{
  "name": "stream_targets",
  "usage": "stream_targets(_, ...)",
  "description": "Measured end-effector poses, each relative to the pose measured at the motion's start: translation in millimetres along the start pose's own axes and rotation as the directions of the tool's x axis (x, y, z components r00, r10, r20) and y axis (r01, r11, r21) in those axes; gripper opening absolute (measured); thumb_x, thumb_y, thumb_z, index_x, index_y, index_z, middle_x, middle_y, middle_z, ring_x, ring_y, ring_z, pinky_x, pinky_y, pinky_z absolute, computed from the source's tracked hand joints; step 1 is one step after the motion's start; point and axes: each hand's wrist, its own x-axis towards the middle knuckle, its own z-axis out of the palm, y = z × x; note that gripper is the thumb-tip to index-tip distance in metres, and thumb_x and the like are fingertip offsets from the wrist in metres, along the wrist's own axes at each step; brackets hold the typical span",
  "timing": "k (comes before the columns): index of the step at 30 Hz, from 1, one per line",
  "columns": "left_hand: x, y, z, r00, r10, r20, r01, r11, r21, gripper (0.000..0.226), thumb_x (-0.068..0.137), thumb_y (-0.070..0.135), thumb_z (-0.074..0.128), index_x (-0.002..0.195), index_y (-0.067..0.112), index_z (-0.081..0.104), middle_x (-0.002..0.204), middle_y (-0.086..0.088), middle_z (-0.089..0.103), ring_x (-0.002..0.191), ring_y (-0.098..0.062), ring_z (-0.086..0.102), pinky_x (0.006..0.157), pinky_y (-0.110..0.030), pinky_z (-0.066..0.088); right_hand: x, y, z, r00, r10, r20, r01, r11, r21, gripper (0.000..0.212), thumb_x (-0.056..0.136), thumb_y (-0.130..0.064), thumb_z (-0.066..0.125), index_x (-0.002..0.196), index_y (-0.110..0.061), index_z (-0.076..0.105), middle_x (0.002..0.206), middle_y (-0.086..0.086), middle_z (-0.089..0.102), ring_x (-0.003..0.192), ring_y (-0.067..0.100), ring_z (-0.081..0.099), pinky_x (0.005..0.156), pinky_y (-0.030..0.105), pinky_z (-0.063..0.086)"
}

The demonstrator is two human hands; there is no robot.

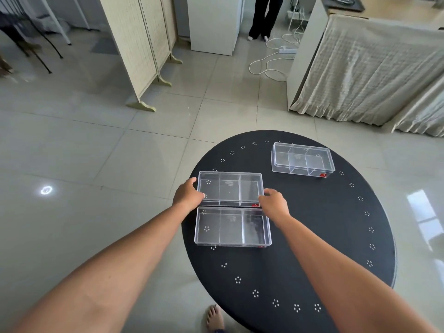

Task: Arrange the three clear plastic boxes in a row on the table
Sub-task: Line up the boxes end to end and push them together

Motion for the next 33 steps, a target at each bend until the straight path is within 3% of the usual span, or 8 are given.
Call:
stream_targets(2,0,10,-2,0.996,0.023,-0.092,-0.019,0.999,0.046,0.071,0.084,0.023,0.064,0.149,0.025,0.037,0.143,-0.011,0.046,0.127,-0.031,0.051,0.096,-0.041,0.047,3,1,-5,0.999,0.031,-0.038,-0.030,0.999,0.035,0.050,0.093,-0.017,0.047,0.142,-0.013,0.051,0.130,0.005,0.064,0.110,0.025,0.060,0.085,0.029,0.043)
stream_targets(4,1,25,-4,0.985,0.078,-0.157,-0.071,0.996,0.051,0.064,0.085,0.024,0.060,0.146,0.026,0.042,0.141,-0.010,0.046,0.124,-0.031,0.053,0.094,-0.043,0.050,8,3,-15,0.995,0.048,-0.082,-0.044,0.998,0.055,0.052,0.094,-0.021,0.047,0.146,-0.014,0.048,0.142,0.004,0.058,0.126,0.028,0.055,0.099,0.032,0.041)
stream_targets(8,3,62,0,0.973,0.192,-0.127,-0.196,0.980,-0.025,0.049,0.085,0.023,0.055,0.134,0.028,0.056,0.136,-0.006,0.056,0.106,-0.026,0.066,0.086,-0.033,0.051,29,10,-45,0.978,0.070,-0.196,-0.052,0.994,0.095,0.047,0.094,-0.022,0.045,0.140,-0.017,0.054,0.135,0.006,0.063,0.120,0.029,0.059,0.097,0.036,0.046)
stream_targets(11,5,92,15,0.965,0.257,-0.053,-0.259,0.965,-0.044,0.042,0.090,0.020,0.055,0.131,0.023,0.061,0.132,-0.004,0.062,0.118,-0.021,0.060,0.087,-0.024,0.040,45,16,-73,0.951,0.072,-0.299,-0.040,0.993,0.114,0.044,0.091,-0.020,0.044,0.132,-0.017,0.060,0.130,0.012,0.062,0.114,0.032,0.060,0.097,0.039,0.048)
stream_targets(17,18,152,61,0.964,0.259,0.064,-0.251,0.962,-0.108,0.041,0.088,0.019,0.056,0.129,0.022,0.063,0.130,-0.004,0.064,0.120,-0.019,0.059,0.096,-0.026,0.042,74,31,-134,0.869,0.137,-0.476,-0.119,0.991,0.068,0.044,0.093,-0.016,0.043,0.134,-0.020,0.058,0.138,0.016,0.048,0.129,0.036,0.046,0.107,0.044,0.035)
stream_targets(21,32,188,98,0.969,0.212,0.125,-0.193,0.970,-0.147,0.051,0.087,0.021,0.060,0.138,0.020,0.054,0.140,-0.007,0.057,0.127,-0.021,0.055,0.103,-0.029,0.040,98,51,-168,0.878,0.195,-0.437,-0.165,0.980,0.107,0.048,0.093,-0.026,0.049,0.140,-0.020,0.051,0.143,0.014,0.045,0.132,0.035,0.045,0.108,0.045,0.034)
stream_targets(29,56,221,152,0.967,0.107,0.229,-0.074,0.986,-0.148,0.072,0.089,0.029,0.060,0.153,0.023,0.030,0.150,-0.007,0.045,0.132,-0.025,0.049,0.093,-0.027,0.036,136,73,-192,0.951,0.196,-0.238,-0.150,0.968,0.202,0.064,0.095,-0.032,0.050,0.155,-0.017,0.031,0.153,0.008,0.046,0.137,0.028,0.046,0.109,0.039,0.037)
stream_targets(33,64,224,162,0.972,0.084,0.221,-0.052,0.988,-0.145,0.072,0.089,0.023,0.059,0.154,0.026,0.028,0.148,-0.006,0.047,0.129,-0.023,0.051,0.089,-0.026,0.037,153,76,-189,0.959,0.188,-0.211,-0.140,0.965,0.222,0.064,0.094,-0.034,0.045,0.156,-0.023,0.030,0.118,0.004,0.061,0.110,0.020,0.055,0.101,0.038,0.042)
